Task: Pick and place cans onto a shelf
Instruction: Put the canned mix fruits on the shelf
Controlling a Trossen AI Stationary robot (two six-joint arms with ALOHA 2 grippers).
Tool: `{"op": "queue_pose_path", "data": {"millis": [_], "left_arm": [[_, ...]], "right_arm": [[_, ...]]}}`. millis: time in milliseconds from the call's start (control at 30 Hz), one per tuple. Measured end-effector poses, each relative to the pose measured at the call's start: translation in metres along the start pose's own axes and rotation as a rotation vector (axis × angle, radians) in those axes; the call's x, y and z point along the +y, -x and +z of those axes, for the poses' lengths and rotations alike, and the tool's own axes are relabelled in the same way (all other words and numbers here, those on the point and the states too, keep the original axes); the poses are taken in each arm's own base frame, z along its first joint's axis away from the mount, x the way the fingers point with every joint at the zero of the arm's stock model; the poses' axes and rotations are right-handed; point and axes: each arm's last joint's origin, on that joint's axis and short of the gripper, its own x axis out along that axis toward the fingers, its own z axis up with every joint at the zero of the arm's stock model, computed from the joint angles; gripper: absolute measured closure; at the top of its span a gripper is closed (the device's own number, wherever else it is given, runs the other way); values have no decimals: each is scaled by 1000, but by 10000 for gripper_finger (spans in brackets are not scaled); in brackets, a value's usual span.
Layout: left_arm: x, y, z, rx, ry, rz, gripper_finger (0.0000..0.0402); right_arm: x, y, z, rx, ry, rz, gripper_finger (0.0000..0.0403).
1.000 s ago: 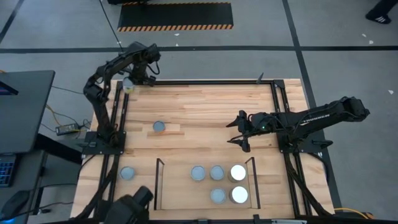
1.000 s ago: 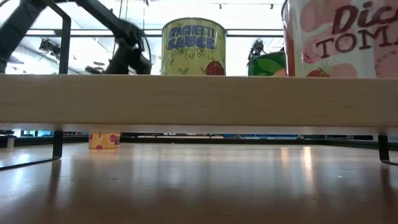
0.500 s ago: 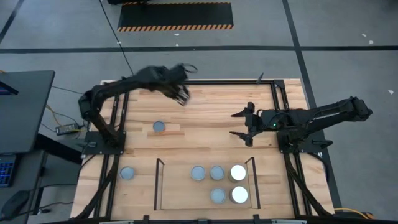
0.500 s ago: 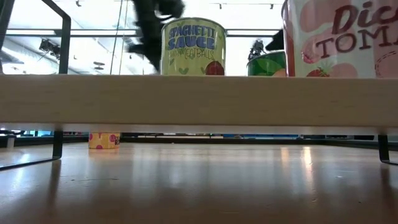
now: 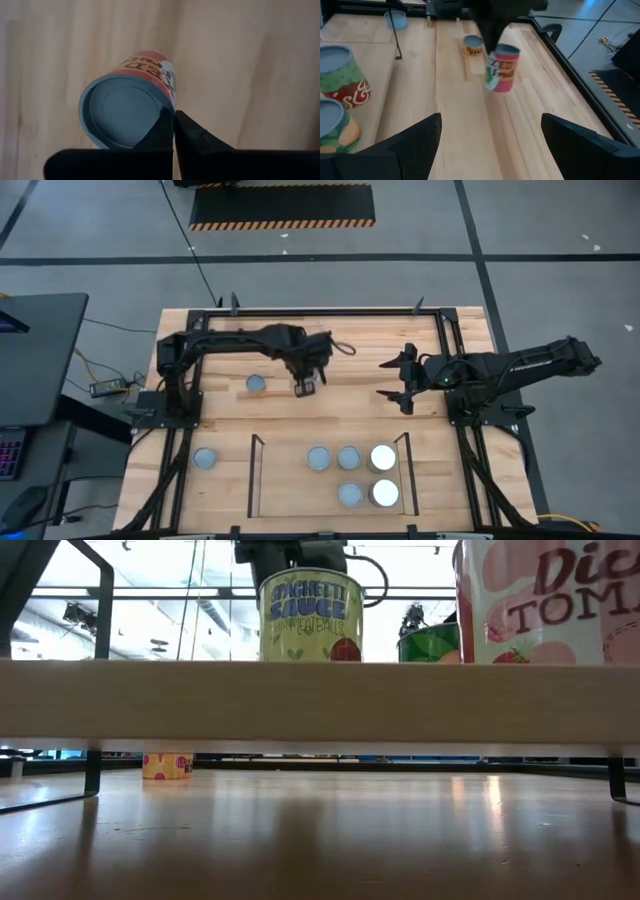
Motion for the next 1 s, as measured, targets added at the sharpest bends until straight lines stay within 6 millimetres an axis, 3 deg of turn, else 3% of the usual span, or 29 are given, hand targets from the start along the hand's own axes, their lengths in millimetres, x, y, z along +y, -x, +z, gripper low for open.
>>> {"op": "queue_pose_path", "data": {"millis": [333, 633, 800, 1000], "left_arm": [[-28, 2, -4, 35, -188, -50, 366], [-49, -7, -6, 75, -189, -47, 337], [-53, -2, -6, 60, -166, -10, 276], [-54, 11, -12, 73, -101, -21, 164]], "right_arm": [[4, -12, 3, -12, 14, -1, 53], [4, -12, 5, -36, 28, -1, 53], [4, -12, 5, -36, 24, 3, 53], [5, -12, 5, -36, 25, 7, 53]]}}
